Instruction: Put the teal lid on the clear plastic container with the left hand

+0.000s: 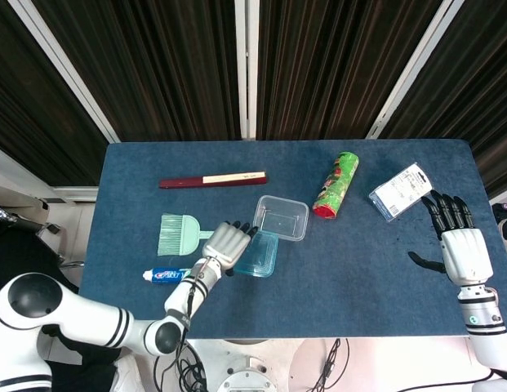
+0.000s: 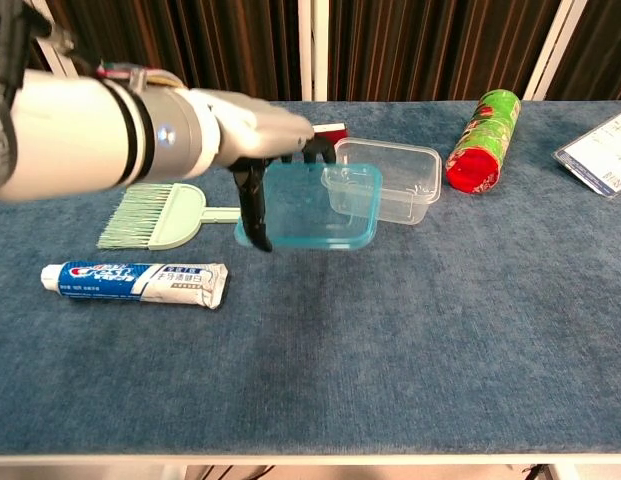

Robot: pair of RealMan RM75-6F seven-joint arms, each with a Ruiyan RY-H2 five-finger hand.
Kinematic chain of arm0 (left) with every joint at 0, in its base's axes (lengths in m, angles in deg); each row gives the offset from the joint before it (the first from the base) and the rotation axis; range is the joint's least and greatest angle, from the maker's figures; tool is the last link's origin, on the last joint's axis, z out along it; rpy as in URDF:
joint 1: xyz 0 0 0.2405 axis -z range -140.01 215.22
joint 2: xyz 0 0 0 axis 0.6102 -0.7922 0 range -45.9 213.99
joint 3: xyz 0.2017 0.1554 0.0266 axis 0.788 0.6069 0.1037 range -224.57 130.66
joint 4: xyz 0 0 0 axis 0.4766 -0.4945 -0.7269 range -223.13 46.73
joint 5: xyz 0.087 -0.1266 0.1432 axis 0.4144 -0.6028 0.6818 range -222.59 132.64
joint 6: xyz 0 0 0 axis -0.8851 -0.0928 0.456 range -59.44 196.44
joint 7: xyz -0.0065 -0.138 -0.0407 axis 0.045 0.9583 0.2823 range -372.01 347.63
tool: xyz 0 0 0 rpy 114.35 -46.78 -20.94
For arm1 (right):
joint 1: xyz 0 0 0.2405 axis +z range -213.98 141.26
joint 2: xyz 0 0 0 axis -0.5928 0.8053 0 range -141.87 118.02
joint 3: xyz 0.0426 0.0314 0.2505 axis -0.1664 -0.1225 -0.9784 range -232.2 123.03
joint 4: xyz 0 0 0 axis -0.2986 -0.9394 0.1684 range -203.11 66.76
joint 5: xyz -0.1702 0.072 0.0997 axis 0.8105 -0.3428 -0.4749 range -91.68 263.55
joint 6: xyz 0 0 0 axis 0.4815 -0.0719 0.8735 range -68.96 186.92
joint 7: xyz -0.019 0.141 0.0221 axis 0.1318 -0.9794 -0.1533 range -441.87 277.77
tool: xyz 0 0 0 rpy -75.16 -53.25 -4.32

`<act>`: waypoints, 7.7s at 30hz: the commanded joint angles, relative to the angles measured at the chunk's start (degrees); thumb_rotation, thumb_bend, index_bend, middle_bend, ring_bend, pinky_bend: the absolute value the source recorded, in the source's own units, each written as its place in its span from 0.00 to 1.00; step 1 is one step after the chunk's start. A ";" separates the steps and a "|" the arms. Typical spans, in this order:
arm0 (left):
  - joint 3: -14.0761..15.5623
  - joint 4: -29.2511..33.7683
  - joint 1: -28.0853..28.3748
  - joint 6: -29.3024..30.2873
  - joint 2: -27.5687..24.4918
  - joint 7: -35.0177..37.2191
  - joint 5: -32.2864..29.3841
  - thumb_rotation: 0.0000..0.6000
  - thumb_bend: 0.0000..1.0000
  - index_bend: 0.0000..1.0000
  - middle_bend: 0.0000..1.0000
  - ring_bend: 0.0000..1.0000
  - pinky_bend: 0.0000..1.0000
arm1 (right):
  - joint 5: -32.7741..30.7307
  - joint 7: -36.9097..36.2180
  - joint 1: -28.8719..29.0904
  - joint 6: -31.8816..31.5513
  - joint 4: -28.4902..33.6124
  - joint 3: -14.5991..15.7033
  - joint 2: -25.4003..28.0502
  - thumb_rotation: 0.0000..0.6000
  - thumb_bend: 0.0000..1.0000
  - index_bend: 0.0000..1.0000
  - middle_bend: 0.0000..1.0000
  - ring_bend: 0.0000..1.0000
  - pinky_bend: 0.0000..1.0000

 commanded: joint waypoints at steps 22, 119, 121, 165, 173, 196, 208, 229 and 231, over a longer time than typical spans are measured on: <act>0.13 -36.74 21.94 -29.79 7.34 0.56 -20.68 1.00 0.10 0.31 0.26 0.16 0.11 | -1.67 3.01 -1.29 0.02 4.65 -0.60 2.35 1.00 0.02 0.00 0.00 0.00 0.00; -2.23 -33.64 20.31 -23.60 8.99 -7.02 -24.72 1.00 0.00 0.16 0.10 0.01 0.05 | 0.01 -3.53 -4.28 -2.45 0.66 -0.20 1.16 1.00 0.03 0.00 0.00 0.00 0.00; -1.39 -34.43 20.66 -23.86 9.18 -6.62 -26.09 1.00 0.00 0.16 0.10 0.01 0.05 | -0.05 -3.54 -4.24 -2.33 0.67 -0.23 1.15 1.00 0.03 0.00 0.00 0.00 0.00; 6.22 -14.00 11.81 -12.83 2.86 9.47 0.69 1.00 0.00 0.19 0.13 0.01 0.05 | 1.34 -2.95 -4.04 -2.60 1.51 0.03 0.96 1.00 0.03 0.00 0.00 0.00 0.00; 7.08 -14.98 11.86 -11.71 5.02 7.99 -0.27 1.00 0.00 0.19 0.13 0.01 0.05 | 1.26 -3.55 -4.13 -2.65 1.08 0.05 0.95 1.00 0.03 0.00 0.00 0.00 0.00; 4.56 -14.77 10.50 -10.23 5.54 8.79 2.66 1.00 0.00 0.19 0.13 0.01 0.05 | 1.59 -4.14 -4.57 -3.41 0.77 0.21 0.77 1.00 0.03 0.00 0.00 0.00 0.00; 1.34 -16.04 12.29 -11.47 5.23 8.65 1.77 1.00 0.00 0.19 0.13 0.01 0.05 | 1.23 -5.11 -5.22 -4.01 0.20 0.22 0.69 1.00 0.03 0.00 0.00 0.00 0.00; -1.07 -37.76 19.23 -20.56 17.01 5.94 -6.02 1.00 0.00 0.18 0.11 0.01 0.05 | 0.51 -5.74 -5.58 -3.71 -0.47 0.09 0.72 1.00 0.03 0.00 0.00 0.00 0.00; -0.89 -38.99 19.53 -20.98 17.66 5.59 -6.72 1.00 0.00 0.18 0.11 0.01 0.05 | 0.49 -5.83 -5.60 -3.69 -0.59 0.07 0.69 1.00 0.03 0.00 0.00 0.00 0.00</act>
